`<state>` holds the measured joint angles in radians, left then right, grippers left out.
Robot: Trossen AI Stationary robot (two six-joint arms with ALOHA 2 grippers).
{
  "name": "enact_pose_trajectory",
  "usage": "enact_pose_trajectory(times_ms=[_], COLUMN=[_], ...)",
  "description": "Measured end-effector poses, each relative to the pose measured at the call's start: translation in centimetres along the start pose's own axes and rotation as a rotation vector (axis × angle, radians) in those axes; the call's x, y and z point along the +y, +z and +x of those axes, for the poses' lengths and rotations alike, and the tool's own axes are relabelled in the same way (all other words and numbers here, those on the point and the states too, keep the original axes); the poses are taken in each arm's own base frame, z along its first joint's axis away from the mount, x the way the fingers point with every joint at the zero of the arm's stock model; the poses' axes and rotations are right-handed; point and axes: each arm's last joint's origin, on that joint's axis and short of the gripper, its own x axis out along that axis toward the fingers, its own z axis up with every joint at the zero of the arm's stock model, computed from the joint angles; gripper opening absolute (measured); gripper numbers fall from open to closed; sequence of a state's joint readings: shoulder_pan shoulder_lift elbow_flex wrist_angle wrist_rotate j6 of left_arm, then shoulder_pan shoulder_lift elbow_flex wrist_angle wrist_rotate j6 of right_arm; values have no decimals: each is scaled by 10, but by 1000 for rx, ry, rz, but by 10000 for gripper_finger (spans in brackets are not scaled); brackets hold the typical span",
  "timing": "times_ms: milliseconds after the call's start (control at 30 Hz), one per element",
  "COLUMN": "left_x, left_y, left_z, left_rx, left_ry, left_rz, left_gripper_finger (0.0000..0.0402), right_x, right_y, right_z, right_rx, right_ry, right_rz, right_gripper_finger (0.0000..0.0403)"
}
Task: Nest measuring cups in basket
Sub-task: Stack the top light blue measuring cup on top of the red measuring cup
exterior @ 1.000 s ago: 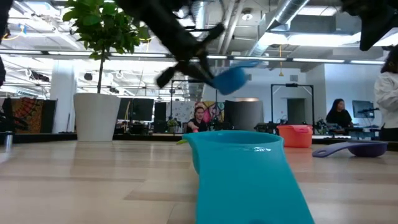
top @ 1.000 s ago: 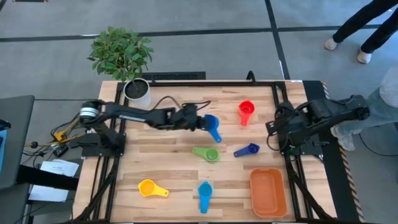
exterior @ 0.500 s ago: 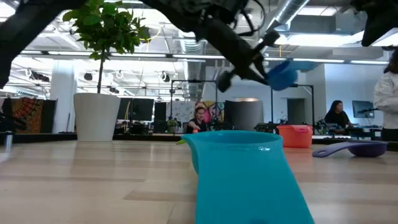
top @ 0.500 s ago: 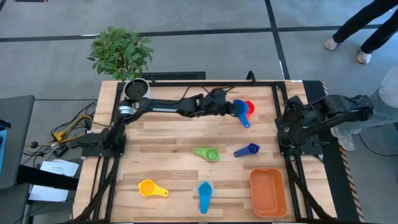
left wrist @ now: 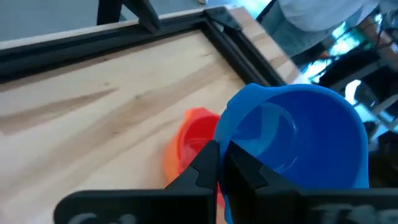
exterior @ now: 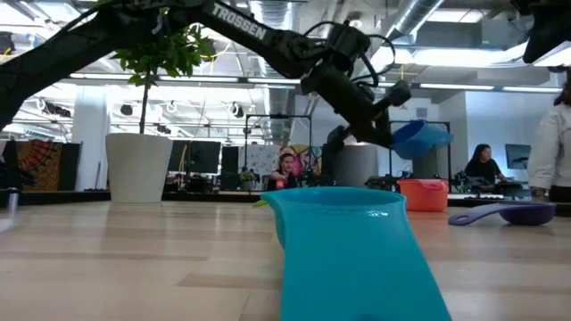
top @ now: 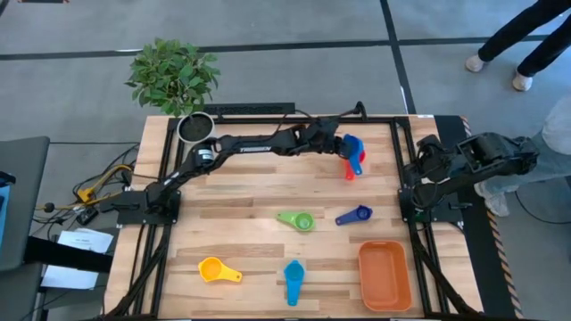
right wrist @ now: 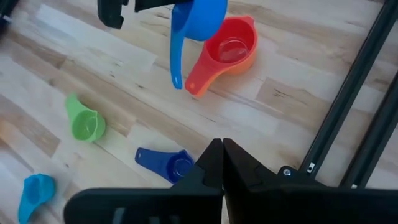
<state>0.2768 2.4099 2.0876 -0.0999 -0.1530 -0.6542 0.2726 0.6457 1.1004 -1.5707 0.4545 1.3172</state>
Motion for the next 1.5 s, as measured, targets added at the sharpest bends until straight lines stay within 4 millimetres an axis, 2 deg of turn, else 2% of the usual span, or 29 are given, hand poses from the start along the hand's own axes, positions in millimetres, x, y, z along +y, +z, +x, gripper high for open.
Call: enact_pose_trajectory(times_ms=[200, 367, 600, 667, 800, 933, 1200, 1500], left_x=[15, 16, 11, 11, 14, 16, 20, 21], left_y=[10, 18, 15, 10, -1, -1, -6, -7], left_z=[2, 3, 2, 8, 19, 19, 22, 22], left_rx=[-3, -27, -6, -28, -34, -42, -11, -11], left_ry=[32, -38, -82, -102, -147, -133, -111, -89], left_rz=[102, 115, 247, 279, 253, 209, 279, 328], left_gripper_finger=[0, 0, 0, 0, 0, 0, 1, 44], right_x=[0, 0, 0, 1, 6, 11, 20, 25], right_y=[0, 1, 1, 1, 1, 1, 1, 1], right_z=[0, 0, 0, 0, 3, 6, 11, 13], right_rx=[-1, -22, -44, -45, -42, -39, -33, -35], right_ry=[-2, -7, -8, -5, -18, -40, -73, -63], right_rz=[43, 88, 150, 155, 170, 162, 170, 182], right_gripper_finger=[23, 14, 24, 24, 16, 14, 25, 24])
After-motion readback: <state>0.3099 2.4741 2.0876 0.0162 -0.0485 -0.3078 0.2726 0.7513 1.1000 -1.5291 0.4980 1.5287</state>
